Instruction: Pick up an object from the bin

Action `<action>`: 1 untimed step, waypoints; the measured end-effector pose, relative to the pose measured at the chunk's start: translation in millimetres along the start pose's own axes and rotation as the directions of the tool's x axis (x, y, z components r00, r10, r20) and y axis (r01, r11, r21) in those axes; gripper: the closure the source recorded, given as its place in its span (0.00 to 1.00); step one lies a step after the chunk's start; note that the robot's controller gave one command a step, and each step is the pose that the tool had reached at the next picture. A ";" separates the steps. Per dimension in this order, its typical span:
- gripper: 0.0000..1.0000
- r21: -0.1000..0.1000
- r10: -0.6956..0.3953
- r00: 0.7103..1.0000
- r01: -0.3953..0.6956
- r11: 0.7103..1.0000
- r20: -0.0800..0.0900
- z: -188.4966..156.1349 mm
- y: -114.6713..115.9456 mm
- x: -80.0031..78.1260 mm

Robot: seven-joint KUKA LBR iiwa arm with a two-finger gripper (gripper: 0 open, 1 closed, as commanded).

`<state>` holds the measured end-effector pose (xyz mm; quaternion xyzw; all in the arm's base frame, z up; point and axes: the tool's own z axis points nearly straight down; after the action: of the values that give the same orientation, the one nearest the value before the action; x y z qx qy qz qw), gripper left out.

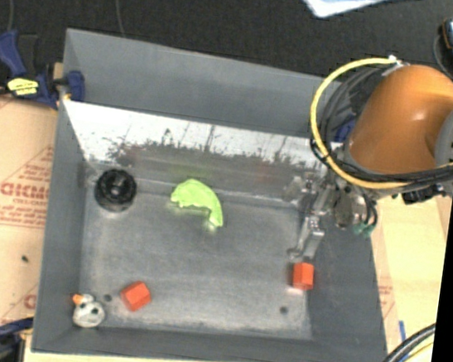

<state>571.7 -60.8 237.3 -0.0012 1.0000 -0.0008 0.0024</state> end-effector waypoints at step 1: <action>0.00 0.000 0.000 1.000 0.000 1.000 0.000 0.0 0.0 0.0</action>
Offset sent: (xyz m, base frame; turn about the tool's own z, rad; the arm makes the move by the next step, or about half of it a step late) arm 0.0451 0.0486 -0.0855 -0.1174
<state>571.7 -60.8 237.3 -0.0014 1.0000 -0.0008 0.0023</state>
